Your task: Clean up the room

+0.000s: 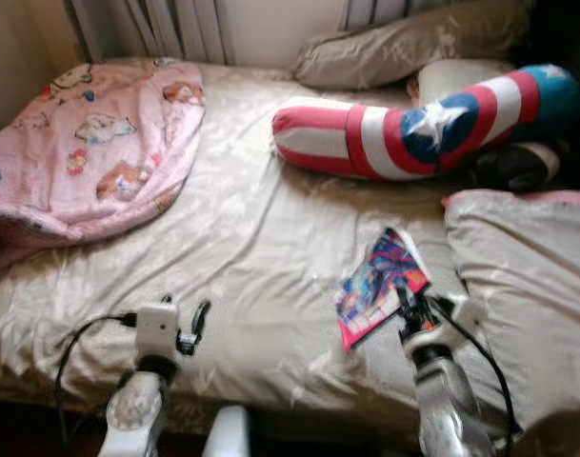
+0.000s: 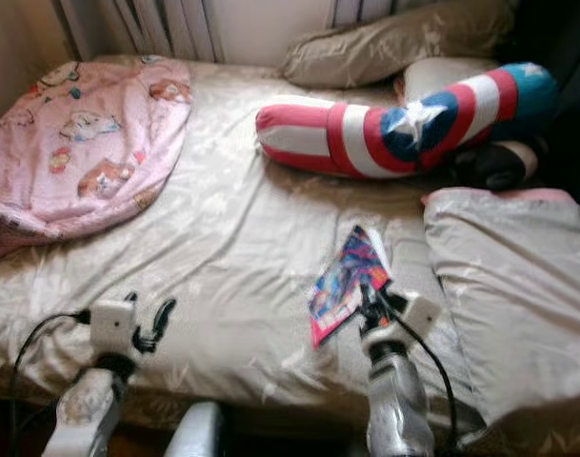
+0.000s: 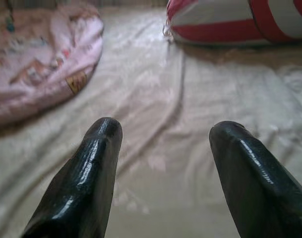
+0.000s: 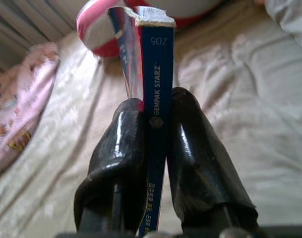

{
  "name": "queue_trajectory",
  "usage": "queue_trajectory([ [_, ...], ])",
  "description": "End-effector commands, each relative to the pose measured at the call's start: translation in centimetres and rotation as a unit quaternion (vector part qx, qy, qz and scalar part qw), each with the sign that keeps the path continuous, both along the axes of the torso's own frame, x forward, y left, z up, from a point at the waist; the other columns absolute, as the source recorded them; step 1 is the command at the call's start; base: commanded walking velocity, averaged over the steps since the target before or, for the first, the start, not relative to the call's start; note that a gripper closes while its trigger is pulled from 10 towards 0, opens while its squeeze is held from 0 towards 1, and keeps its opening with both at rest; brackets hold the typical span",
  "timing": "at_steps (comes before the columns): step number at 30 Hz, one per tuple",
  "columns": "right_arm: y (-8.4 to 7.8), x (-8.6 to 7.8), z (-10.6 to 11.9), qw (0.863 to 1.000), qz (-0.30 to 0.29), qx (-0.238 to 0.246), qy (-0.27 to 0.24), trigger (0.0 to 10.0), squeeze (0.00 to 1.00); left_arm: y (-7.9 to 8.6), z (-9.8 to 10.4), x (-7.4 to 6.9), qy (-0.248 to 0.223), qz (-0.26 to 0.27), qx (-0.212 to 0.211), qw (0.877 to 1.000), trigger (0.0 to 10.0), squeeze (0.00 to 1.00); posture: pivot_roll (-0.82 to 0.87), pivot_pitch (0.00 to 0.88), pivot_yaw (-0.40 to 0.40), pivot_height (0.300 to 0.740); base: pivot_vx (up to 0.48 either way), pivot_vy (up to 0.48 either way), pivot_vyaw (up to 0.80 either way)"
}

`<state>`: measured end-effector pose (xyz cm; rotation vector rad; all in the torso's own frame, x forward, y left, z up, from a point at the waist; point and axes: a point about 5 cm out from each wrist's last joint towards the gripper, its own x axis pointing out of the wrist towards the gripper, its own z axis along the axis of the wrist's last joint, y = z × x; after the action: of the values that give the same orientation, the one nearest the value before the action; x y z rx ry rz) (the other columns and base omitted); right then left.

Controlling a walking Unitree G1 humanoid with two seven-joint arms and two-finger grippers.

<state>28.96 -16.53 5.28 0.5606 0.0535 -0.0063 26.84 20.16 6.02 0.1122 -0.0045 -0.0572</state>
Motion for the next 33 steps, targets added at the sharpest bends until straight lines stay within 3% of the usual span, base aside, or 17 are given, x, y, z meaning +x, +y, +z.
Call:
queue_trajectory([
  [1,-1.1,0.2,0.1,1.0,-0.019,-0.007,-0.005,10.0,0.0,-0.2,-0.6,-0.3,0.01,-0.005,-0.009,1.0,10.0,0.0,0.16,0.098,-0.004,0.637,0.304,0.0,0.0],
  [14,-1.5,0.9,-0.4,0.999,-0.03,0.003,0.011,10.0,0.0,-0.1,-0.6,-0.6,0.014,-0.008,-0.005,1.0,10.0,0.0,0.17,0.108,0.01,0.637,0.023,0.0,0.0],
  [17,-1.4,2.1,-1.1,0.998,-0.018,0.055,0.04,10.0,0.0,0.5,-0.2,-0.8,0.011,-0.011,0.007,1.0,10.0,0.0,0.21,0.13,0.025,0.637,0.0,0.0,0.0],
  [20,-1.2,2.5,-1.0,0.997,-0.019,0.06,0.04,10.0,0.0,0.8,-0.2,-1.1,0.011,-0.009,0.011,1.0,10.0,0.0,0.22,0.138,0.037,0.637,0.0,0.0,0.0],
  [23,-1.6,3.2,-1.1,0.988,-0.06,0.137,0.048,10.0,0.0,1.4,-0.4,-1.9,0.024,-0.011,0.019,0.999,10.0,0.0,0.24,0.141,0.062,0.637,0.0,0.0,0.0],
  [24,-1.6,3.2,-1.1,0.988,-0.06,0.137,0.048,10.0,0.0,1.4,-0.4,-1.9,0.024,-0.011,0.019,0.999,10.0,0.0,0.24,0.141,0.062,0.637,0.0,0.0,0.0],
  [27,-2.2,4.2,-0.3,0.975,-0.087,0.2,0.03,10.0,0.0,1.5,-0.3,-2.2,0.027,-0.016,0.023,0.999,10.0,0.0,0.26,0.151,0.081,0.637,0.0,0.0,0.0],
  [33,-2.4,5.8,1.5,0.967,-0.1,0.232,0.011,10.0,0.0,2.1,0.3,-2.5,0.03,-0.028,0.043,0.998,10.0,0.0,0.29,0.159,0.118,0.637,0.0,0.0,0.0],
])
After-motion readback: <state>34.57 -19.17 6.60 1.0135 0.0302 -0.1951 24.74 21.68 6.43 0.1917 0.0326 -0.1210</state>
